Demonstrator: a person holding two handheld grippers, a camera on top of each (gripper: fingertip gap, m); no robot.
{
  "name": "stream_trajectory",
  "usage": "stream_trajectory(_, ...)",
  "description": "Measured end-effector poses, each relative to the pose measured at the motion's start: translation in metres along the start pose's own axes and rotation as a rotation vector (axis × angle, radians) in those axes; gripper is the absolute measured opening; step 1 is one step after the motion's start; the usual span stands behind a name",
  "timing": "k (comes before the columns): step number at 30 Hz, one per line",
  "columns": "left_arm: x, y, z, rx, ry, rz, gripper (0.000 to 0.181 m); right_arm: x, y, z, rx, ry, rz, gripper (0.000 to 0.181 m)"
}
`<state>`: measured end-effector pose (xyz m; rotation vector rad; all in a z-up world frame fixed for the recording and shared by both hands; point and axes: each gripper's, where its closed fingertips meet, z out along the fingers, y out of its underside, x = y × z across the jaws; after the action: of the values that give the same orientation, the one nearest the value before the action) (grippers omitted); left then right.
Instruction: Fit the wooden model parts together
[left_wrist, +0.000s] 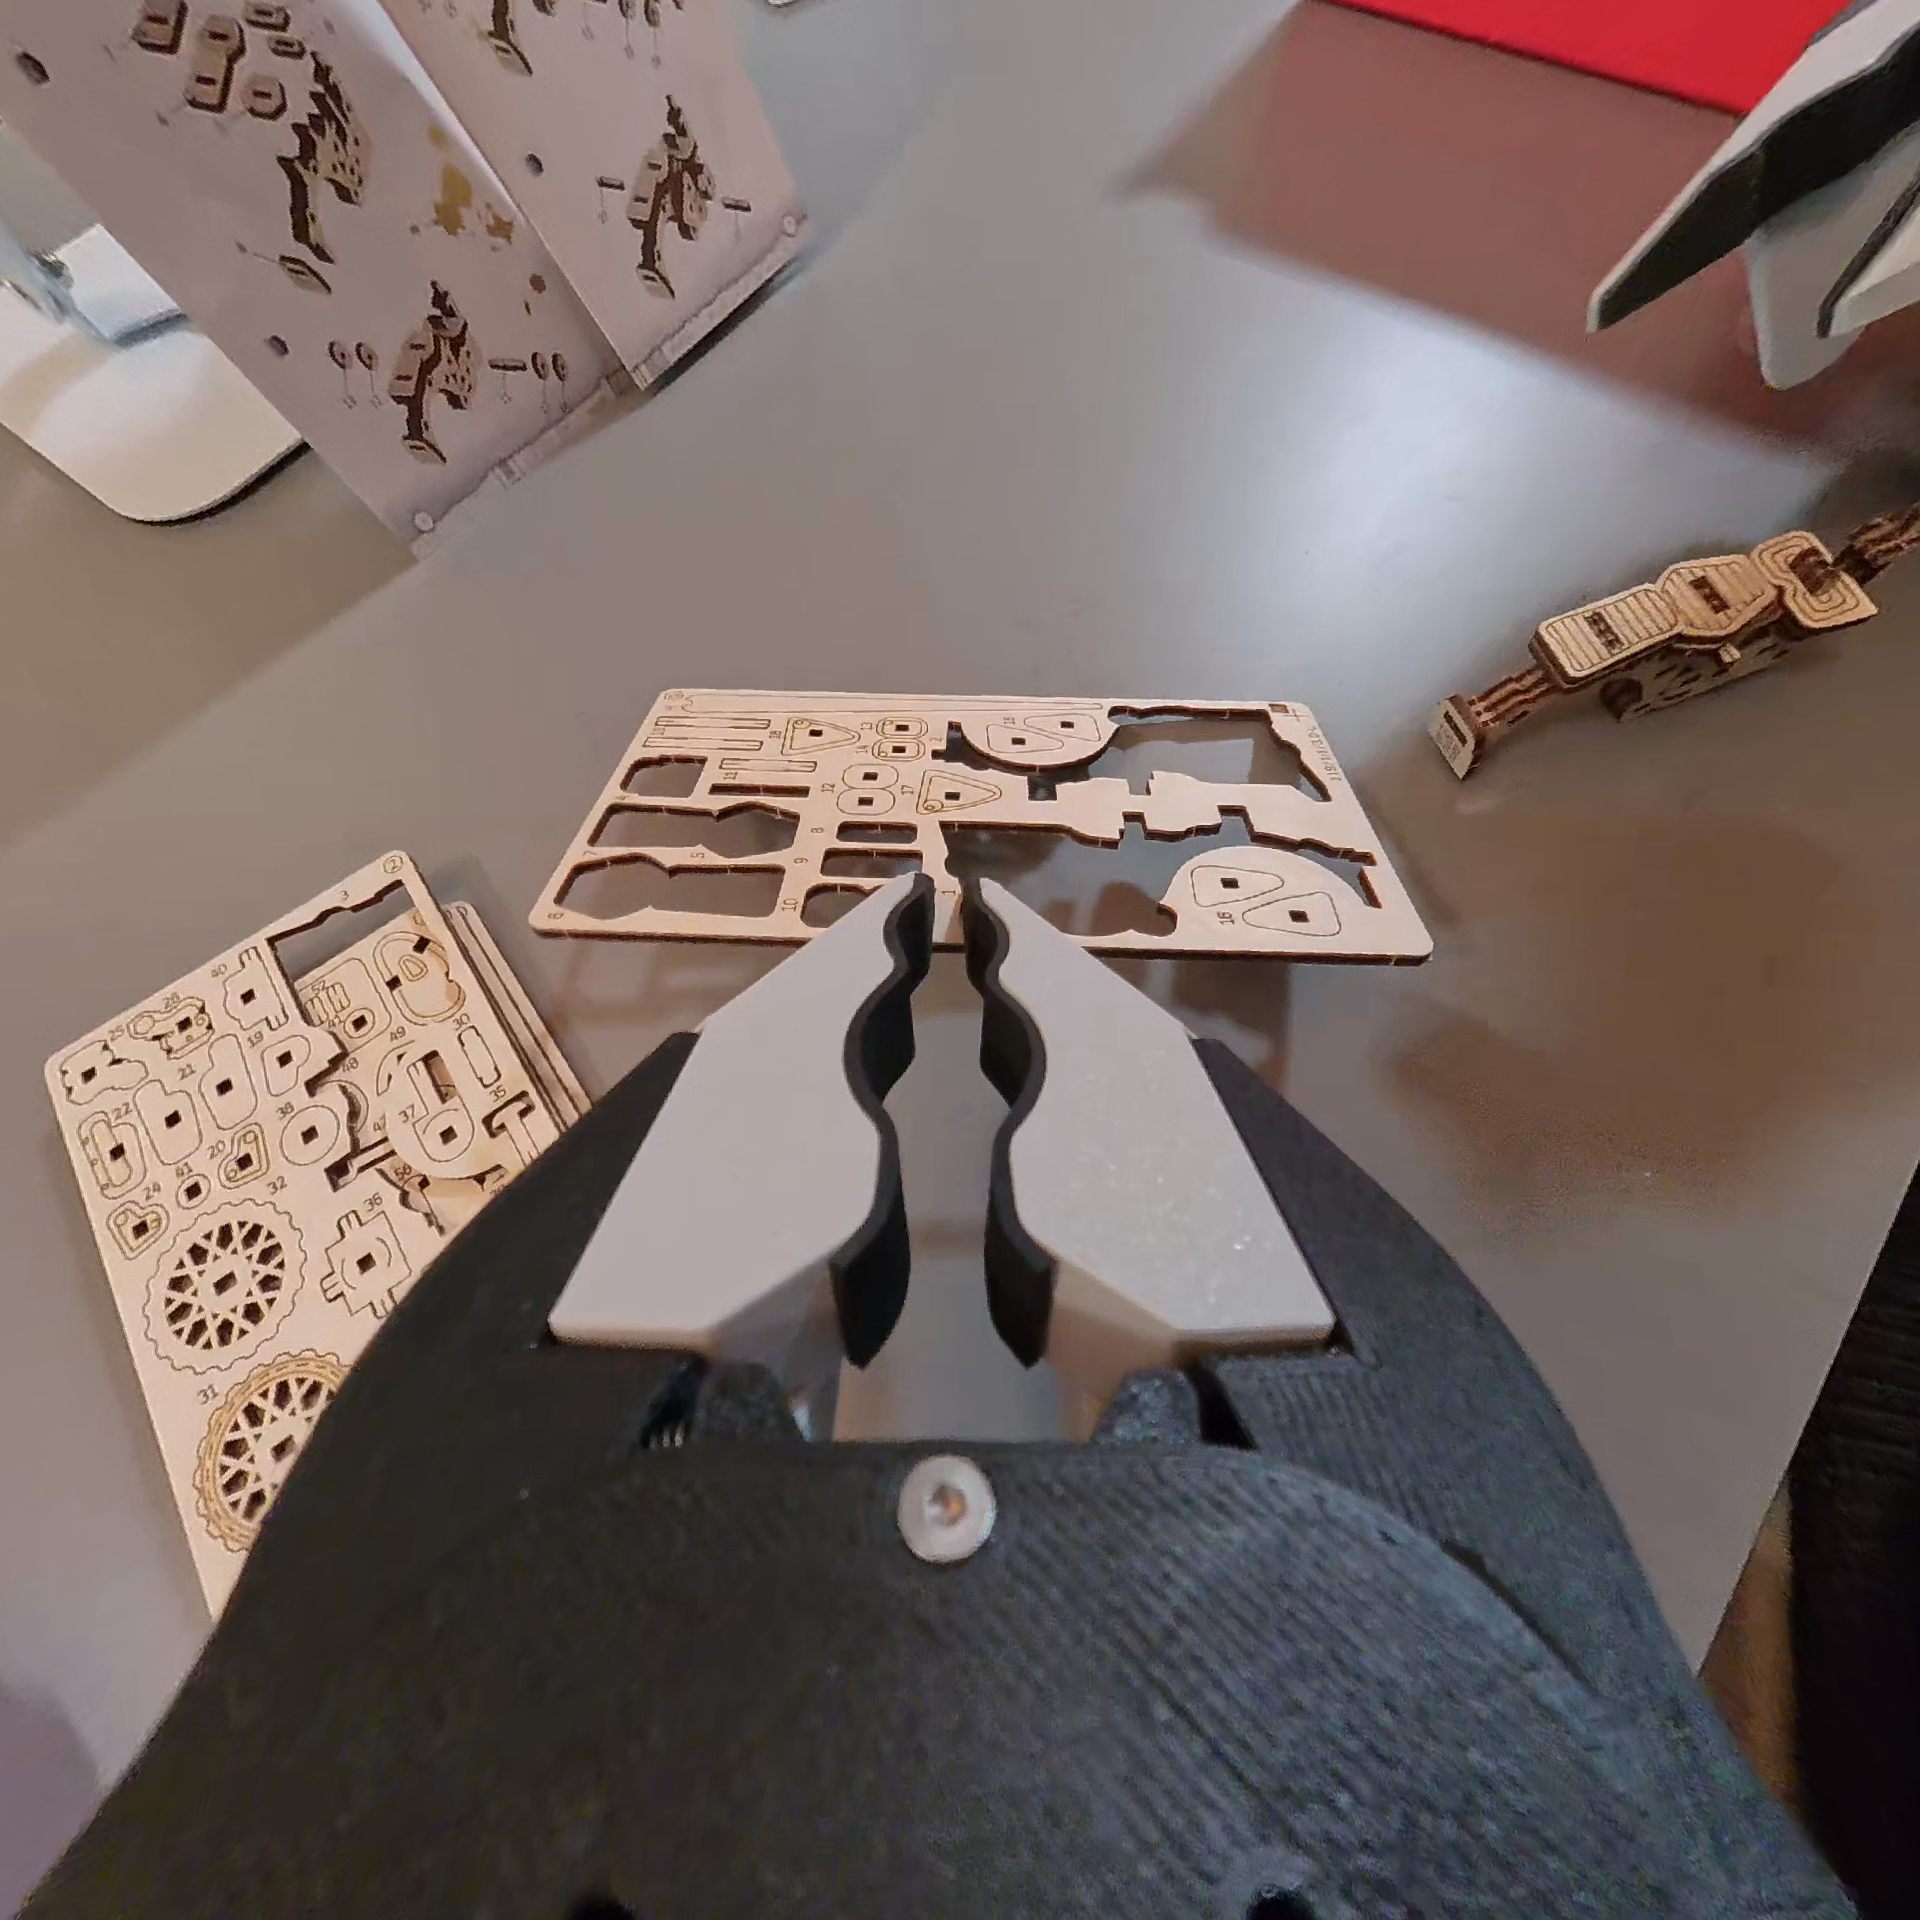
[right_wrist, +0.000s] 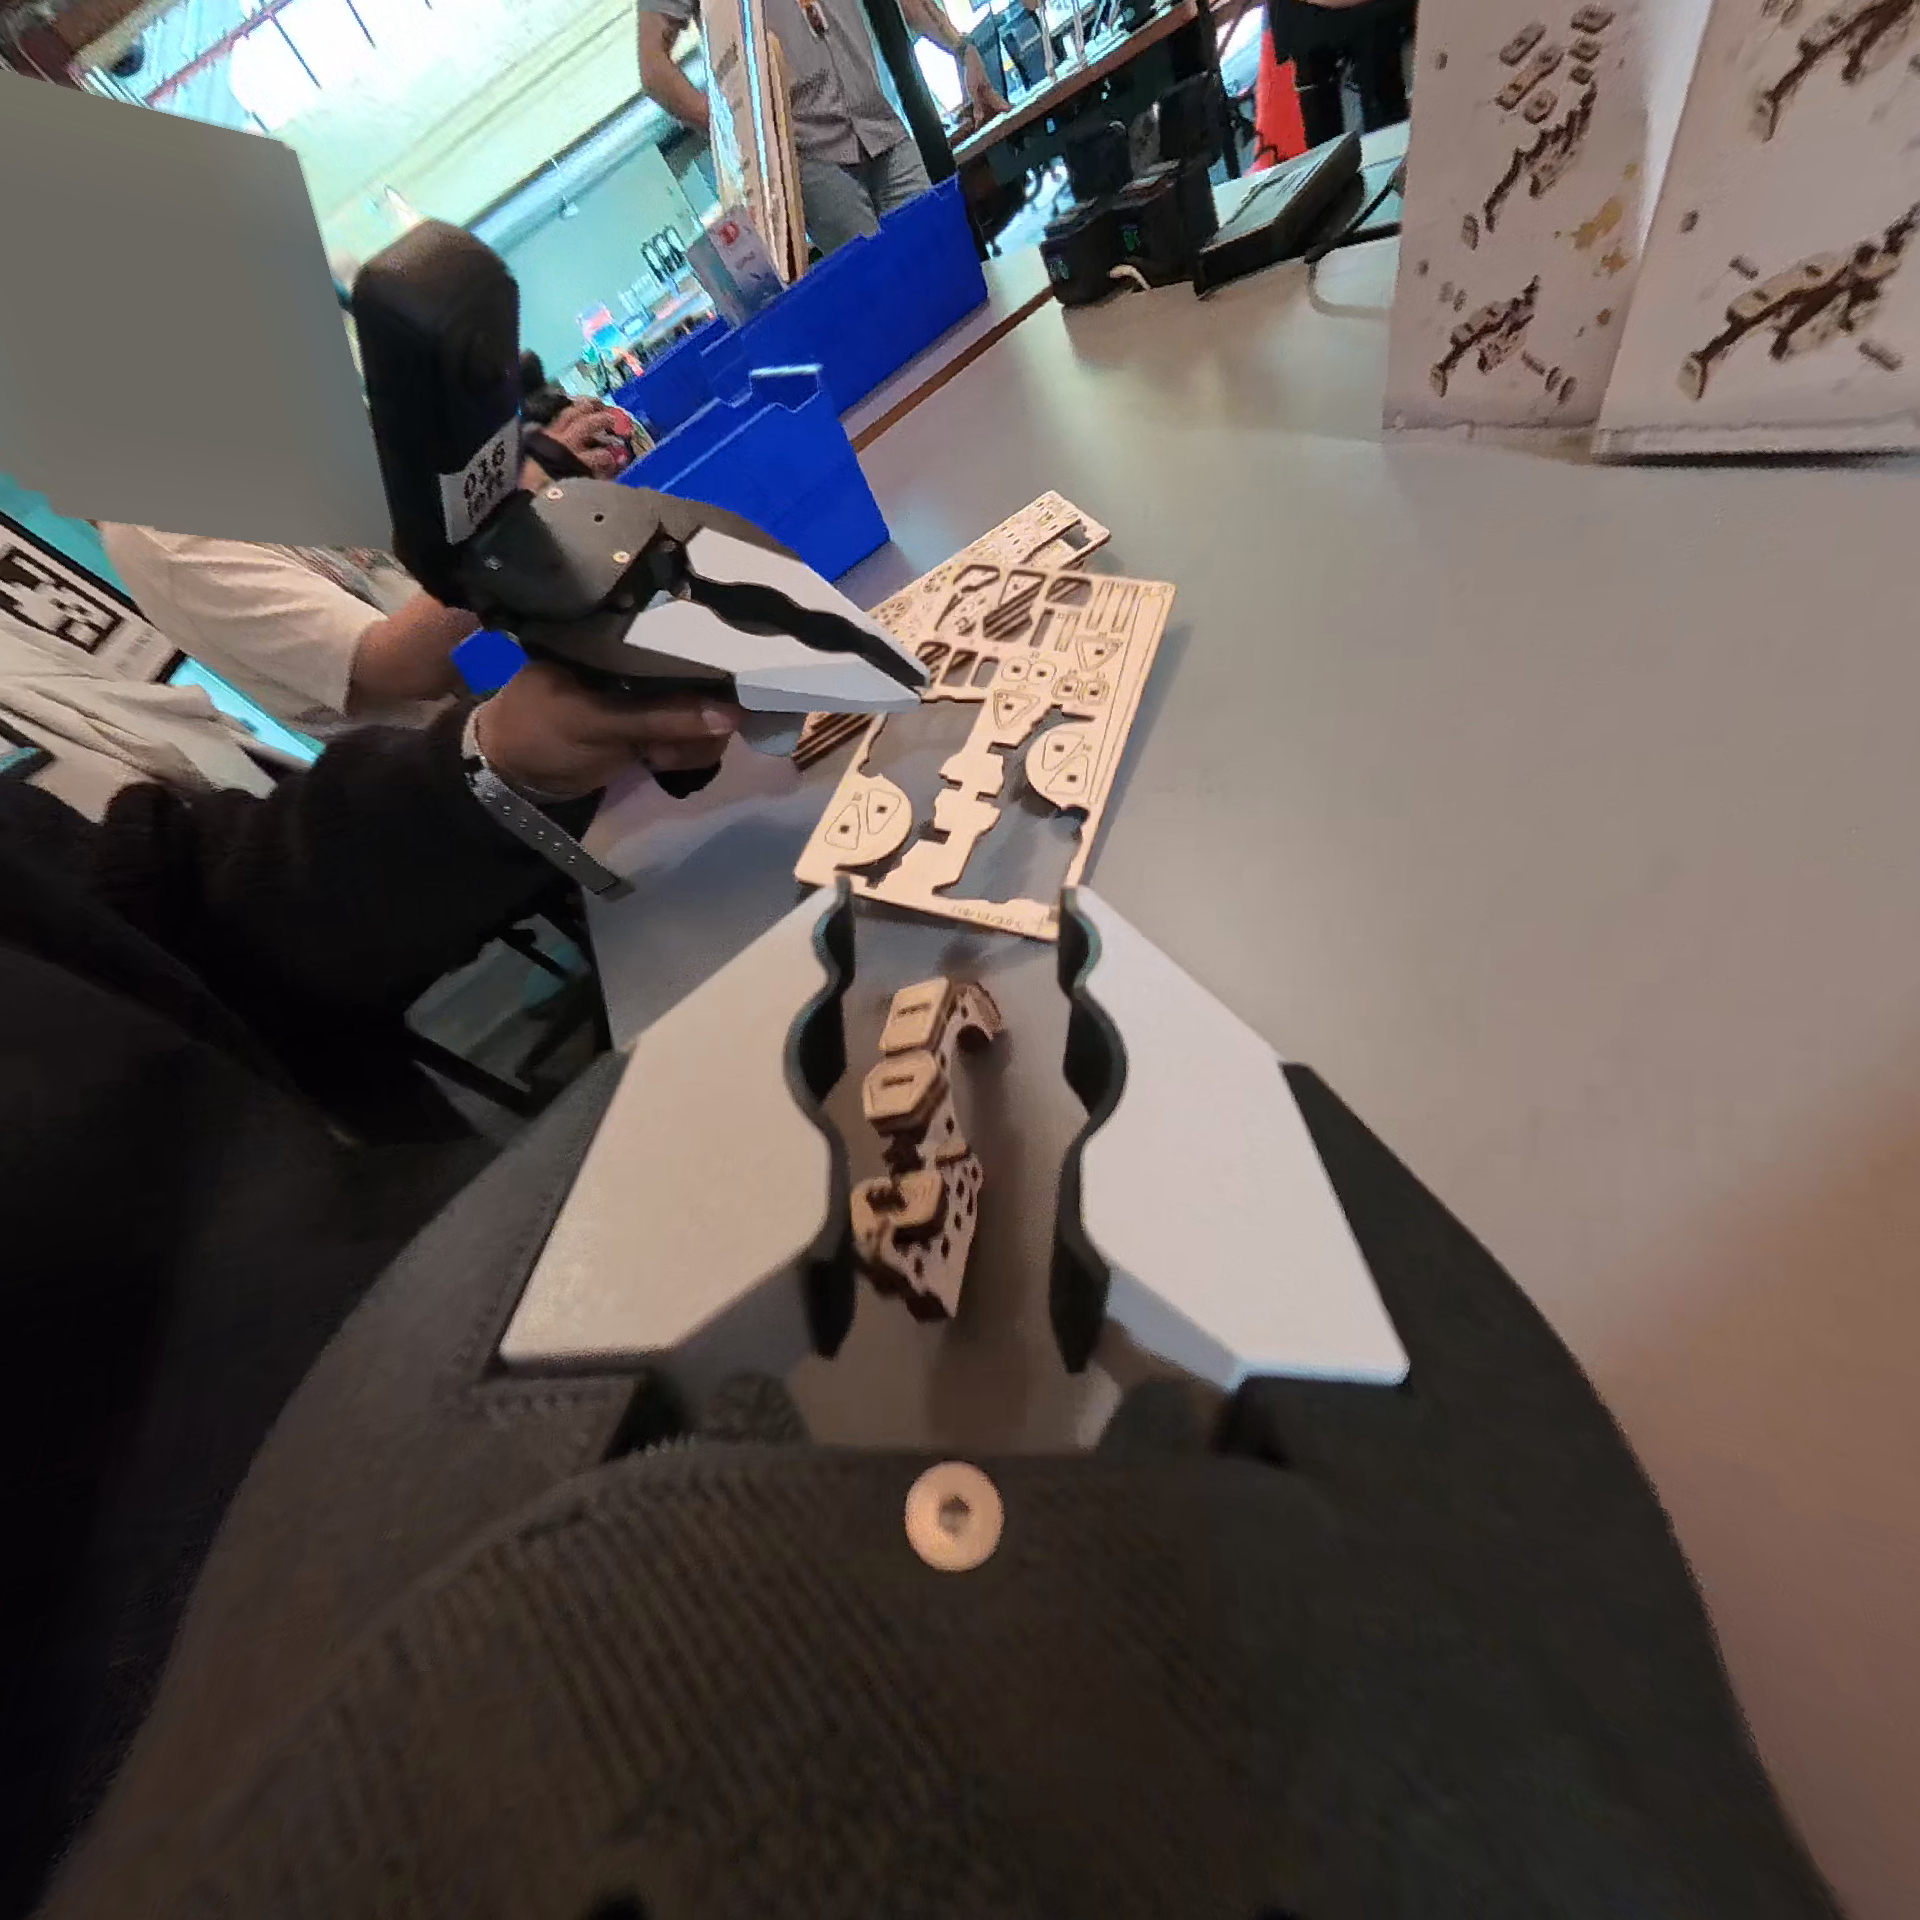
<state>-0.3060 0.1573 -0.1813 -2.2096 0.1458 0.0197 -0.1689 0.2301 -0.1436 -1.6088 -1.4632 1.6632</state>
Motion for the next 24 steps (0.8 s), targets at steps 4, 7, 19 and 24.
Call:
stream_trajectory(4, -0.003, 0.0, -0.001, 0.001, -0.003, -0.05, 0.003, -0.034, -0.006, 0.032, -0.093, -0.002, -0.117, 0.044)
stream_trajectory(7, -0.006, -0.002, -0.003, -0.001, -0.017, -0.068, 0.004, -0.053, 0.008, 0.061, -0.249, 0.053, -0.317, 0.047)
stream_trajectory(19, -0.013, 0.004, -0.007, -0.013, -0.029, -0.181, 0.003, -0.045, 0.036, 0.113, -0.547, 0.505, -1.326, 0.025)
stream_trajectory(24, -0.015, 0.005, -0.009, -0.003, -0.012, -0.239, 0.003, -0.042, 0.046, 0.12, -0.612, 0.51, -1.345, 0.028)
